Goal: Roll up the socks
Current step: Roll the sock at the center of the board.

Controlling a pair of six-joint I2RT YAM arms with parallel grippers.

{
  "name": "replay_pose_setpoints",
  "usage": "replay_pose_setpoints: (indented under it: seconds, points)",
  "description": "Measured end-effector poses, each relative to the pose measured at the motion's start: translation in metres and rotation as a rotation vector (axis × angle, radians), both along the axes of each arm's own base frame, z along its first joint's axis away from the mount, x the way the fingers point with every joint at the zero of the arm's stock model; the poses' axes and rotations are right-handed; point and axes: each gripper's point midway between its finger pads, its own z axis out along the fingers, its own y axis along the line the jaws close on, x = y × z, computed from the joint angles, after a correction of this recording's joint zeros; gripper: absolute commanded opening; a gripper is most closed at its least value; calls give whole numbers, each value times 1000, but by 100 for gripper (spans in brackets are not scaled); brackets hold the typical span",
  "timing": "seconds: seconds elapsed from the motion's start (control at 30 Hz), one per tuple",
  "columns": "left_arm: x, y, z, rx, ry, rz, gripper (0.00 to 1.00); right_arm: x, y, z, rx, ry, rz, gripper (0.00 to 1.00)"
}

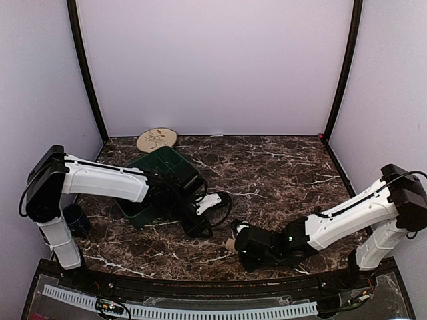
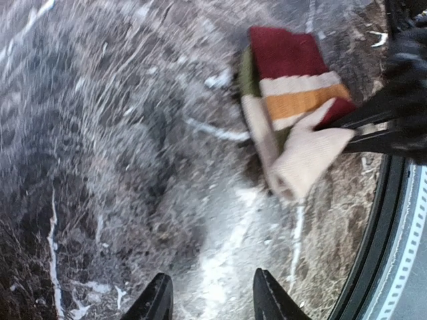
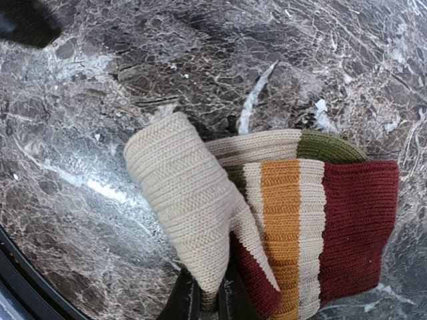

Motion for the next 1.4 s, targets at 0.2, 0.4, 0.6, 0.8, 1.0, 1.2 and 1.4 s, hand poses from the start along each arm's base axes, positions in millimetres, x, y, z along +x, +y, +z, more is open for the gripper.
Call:
replay_pose_setpoints:
  seconds: [0.2, 0.4, 0.6, 0.8, 1.0, 1.2, 1.4]
  points:
    - [-17, -17, 11, -65, -111, -49, 52, -4, -4, 2, 69, 85, -41, 0]
    - [-28, -33, 12, -94, -186, -106, 53, -8, -12, 2, 151, 193, -104, 0]
    - [-34, -50, 13, -131, -246, -161, 53, -10, -15, 1, 227, 279, -160, 0]
    - [-46, -62, 12, -130, -333, -253, 53, -12, -19, 1, 286, 344, -205, 0]
    - [-59, -77, 14, -137, -478, -350, 51, -12, -25, 1, 332, 416, -251, 0]
    - [-66, -84, 10, -128, -621, -423, 47, -13, -30, 1, 347, 471, -272, 0]
    - [-69, -82, -5, -83, -746, -476, 51, -15, -33, 1, 367, 510, -281, 0]
